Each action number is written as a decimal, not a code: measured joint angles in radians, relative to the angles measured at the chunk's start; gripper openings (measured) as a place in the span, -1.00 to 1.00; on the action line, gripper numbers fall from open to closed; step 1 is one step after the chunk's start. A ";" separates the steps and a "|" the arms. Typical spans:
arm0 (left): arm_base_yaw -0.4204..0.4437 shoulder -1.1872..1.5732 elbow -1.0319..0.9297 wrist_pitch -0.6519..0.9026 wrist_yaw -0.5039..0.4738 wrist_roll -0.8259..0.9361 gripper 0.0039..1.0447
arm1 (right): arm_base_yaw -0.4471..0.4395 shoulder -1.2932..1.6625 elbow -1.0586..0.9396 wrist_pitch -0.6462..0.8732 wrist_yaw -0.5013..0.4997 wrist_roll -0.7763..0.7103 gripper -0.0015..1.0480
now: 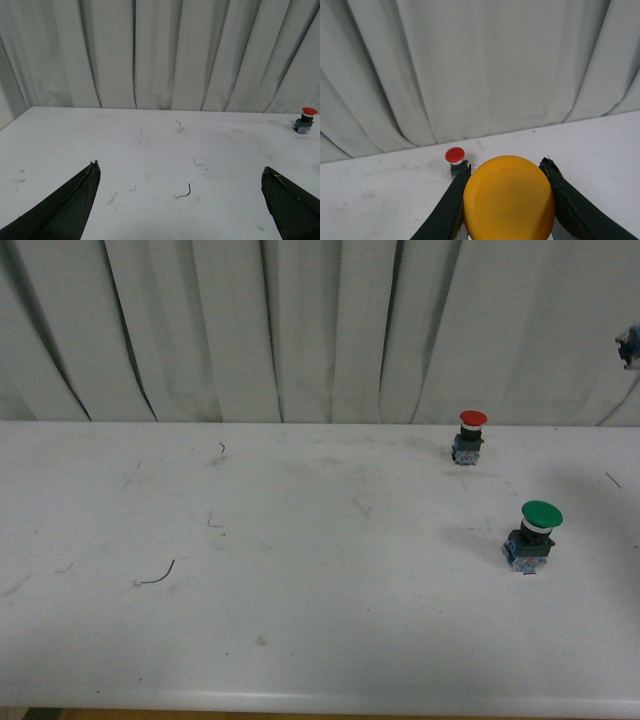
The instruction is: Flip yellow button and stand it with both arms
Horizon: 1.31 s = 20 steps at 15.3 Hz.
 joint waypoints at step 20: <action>0.000 0.000 0.000 0.000 0.000 0.000 0.88 | 0.126 0.670 0.880 -0.850 0.151 -0.025 -0.30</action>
